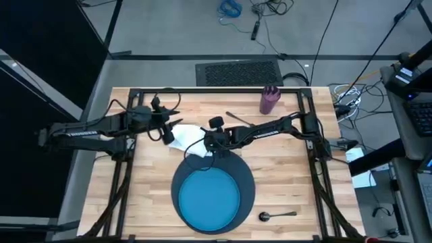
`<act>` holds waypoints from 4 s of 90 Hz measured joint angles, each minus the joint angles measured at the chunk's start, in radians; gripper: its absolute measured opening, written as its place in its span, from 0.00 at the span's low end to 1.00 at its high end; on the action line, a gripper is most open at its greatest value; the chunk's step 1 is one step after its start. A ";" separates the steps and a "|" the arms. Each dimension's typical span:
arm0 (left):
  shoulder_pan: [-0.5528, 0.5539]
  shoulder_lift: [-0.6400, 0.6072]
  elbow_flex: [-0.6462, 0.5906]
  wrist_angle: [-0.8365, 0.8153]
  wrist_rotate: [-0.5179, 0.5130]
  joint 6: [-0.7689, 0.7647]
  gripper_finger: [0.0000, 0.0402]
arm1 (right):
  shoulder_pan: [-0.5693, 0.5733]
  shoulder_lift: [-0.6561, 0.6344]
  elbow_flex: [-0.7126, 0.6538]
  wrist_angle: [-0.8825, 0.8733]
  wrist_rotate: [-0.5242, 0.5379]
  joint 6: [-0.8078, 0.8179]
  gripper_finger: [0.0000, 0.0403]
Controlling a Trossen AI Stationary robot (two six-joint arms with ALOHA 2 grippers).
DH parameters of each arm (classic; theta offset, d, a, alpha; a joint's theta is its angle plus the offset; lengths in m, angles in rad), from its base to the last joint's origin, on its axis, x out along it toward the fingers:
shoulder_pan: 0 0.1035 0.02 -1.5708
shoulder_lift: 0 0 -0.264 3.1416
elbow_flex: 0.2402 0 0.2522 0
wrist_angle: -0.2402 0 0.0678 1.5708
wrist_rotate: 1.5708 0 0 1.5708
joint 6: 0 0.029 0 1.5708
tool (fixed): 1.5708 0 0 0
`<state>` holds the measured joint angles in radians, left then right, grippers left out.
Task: Set table place
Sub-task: Fold the white napkin
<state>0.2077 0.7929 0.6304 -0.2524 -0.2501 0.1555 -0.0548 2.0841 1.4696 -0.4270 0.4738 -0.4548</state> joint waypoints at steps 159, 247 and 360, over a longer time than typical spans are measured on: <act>0.000 0.044 0.000 -0.066 0.045 0.062 0.34 | -0.034 -0.092 0.142 -0.355 -0.245 0.368 0.47; 0.000 0.346 0.000 -0.127 0.084 0.190 0.34 | -0.059 -0.089 -0.007 -0.188 -0.399 0.252 0.47; 0.000 0.537 0.000 -0.033 -0.047 0.194 0.34 | -0.101 -0.091 -0.120 0.030 -0.482 0.339 0.47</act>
<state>0.2081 1.3296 0.6300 -0.2852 -0.2969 0.3492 -0.1555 1.9934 1.3499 -0.3974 -0.0086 -0.1162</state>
